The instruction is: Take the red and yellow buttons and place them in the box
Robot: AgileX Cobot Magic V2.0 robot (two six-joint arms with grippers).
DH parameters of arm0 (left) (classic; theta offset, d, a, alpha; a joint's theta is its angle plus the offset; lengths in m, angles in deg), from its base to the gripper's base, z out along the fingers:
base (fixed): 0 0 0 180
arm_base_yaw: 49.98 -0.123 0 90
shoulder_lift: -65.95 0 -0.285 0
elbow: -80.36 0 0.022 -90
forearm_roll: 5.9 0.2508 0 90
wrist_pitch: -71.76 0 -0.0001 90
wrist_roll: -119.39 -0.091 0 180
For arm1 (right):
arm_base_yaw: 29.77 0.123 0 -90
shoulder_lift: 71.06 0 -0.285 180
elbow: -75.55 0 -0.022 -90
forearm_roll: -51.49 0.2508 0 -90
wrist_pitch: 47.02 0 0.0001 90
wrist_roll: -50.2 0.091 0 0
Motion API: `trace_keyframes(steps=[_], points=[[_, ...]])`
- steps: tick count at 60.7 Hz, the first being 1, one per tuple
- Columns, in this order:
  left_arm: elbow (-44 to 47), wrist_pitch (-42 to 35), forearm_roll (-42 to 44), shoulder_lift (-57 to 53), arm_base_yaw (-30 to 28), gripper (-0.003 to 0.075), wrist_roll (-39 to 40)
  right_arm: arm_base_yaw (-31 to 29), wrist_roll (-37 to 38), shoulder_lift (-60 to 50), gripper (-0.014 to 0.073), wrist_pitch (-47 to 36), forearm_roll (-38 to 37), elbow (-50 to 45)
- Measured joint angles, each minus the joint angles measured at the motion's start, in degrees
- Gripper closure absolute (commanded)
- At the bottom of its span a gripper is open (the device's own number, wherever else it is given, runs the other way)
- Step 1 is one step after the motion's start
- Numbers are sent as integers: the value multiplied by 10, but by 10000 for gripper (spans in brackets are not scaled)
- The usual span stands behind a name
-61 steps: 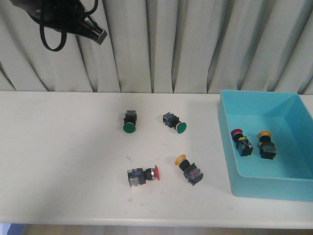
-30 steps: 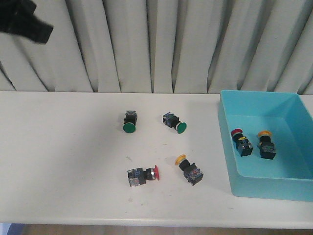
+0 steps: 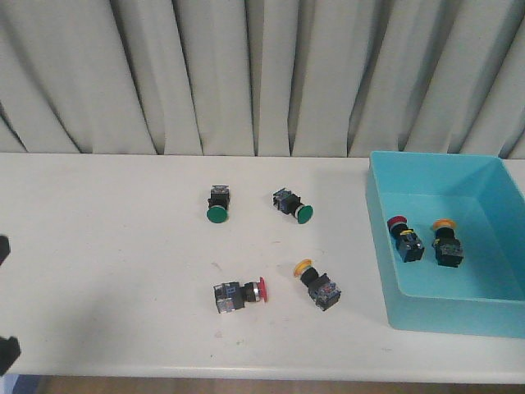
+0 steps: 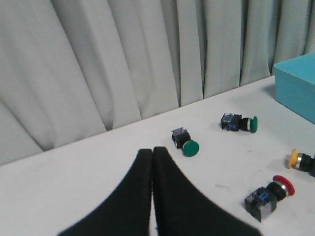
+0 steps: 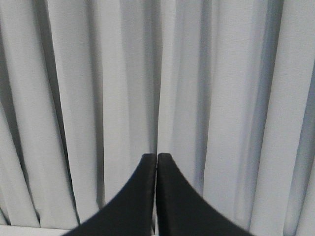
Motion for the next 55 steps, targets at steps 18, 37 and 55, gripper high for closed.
trace_keyframes(steps=[18,37,55], points=[[170,-86,-77,-118,-89,726,4,0,0,0,601,0,0,0],[185,-54,-79,-255,-162,726,6,0,0,0,601,1,0,0],[186,51,-78,-314,-173,726,-20,0,0,0,601,1,0,0]])
